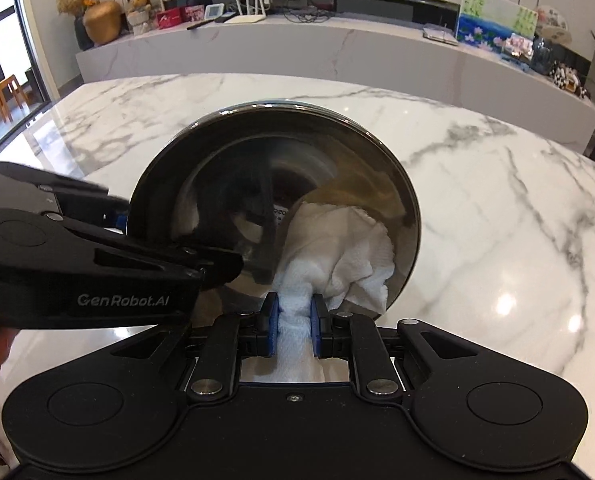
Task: Clean bowl
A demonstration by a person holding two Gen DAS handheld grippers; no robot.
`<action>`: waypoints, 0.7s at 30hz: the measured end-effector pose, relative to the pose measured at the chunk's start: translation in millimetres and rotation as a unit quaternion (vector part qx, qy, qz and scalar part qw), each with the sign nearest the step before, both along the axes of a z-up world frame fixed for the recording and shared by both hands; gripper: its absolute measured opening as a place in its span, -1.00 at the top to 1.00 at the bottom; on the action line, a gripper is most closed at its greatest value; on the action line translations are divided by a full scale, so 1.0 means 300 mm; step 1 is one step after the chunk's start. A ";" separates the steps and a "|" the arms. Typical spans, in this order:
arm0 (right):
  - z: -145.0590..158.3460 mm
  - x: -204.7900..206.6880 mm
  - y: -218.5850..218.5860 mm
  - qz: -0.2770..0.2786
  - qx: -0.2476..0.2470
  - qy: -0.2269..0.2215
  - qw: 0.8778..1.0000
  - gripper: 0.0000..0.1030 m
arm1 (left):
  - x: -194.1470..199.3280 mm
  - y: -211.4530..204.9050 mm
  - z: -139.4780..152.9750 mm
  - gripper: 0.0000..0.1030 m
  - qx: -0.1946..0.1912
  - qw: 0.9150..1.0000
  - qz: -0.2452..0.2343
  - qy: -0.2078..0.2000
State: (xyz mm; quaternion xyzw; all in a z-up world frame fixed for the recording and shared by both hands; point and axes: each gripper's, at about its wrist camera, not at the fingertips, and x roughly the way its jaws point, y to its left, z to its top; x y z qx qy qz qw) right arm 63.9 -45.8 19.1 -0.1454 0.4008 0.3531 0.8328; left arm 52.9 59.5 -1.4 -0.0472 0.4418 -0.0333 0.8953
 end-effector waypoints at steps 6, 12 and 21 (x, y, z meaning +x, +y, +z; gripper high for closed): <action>-0.001 -0.008 0.001 0.003 0.000 -0.005 1.000 0.73 | 0.022 0.005 -0.006 0.56 -0.018 1.000 -0.005 0.019; -0.005 -0.017 0.006 0.007 -0.013 -0.019 1.000 0.74 | 0.016 -0.012 0.000 0.60 -0.004 1.000 -0.021 0.018; 0.003 -0.024 0.008 -0.002 -0.046 -0.077 0.996 0.74 | 0.027 -0.027 0.006 0.61 0.016 0.999 -0.043 0.012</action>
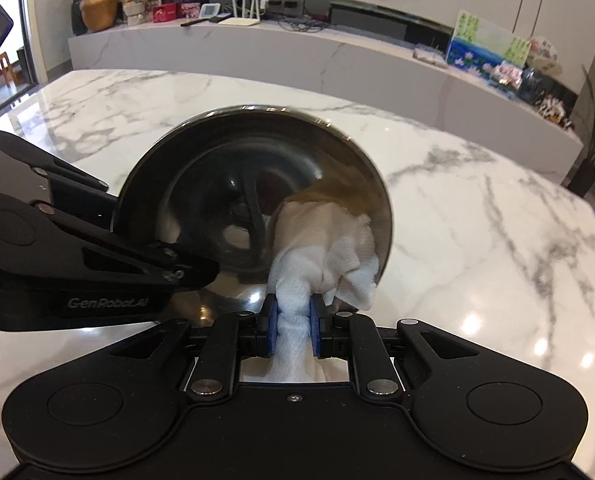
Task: Clean bowl
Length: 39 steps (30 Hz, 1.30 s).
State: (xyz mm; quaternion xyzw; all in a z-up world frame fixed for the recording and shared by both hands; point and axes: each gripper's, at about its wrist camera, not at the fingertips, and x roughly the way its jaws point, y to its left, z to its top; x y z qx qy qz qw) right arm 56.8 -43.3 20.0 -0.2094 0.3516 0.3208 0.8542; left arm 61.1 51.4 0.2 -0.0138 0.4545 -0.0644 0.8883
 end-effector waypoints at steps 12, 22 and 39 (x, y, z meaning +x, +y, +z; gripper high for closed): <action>-0.012 0.016 0.009 0.001 -0.004 -0.002 1.000 0.74 | 0.011 0.006 -0.003 0.59 -0.005 1.000 0.002 -0.008; -0.003 0.054 -0.008 -0.006 0.043 0.059 0.997 0.73 | 0.014 0.019 -0.007 0.58 -0.008 1.000 0.014 -0.011; -0.004 0.014 0.023 0.001 -0.008 -0.018 1.000 0.74 | 0.015 0.012 0.005 0.62 0.017 1.000 -0.014 -0.008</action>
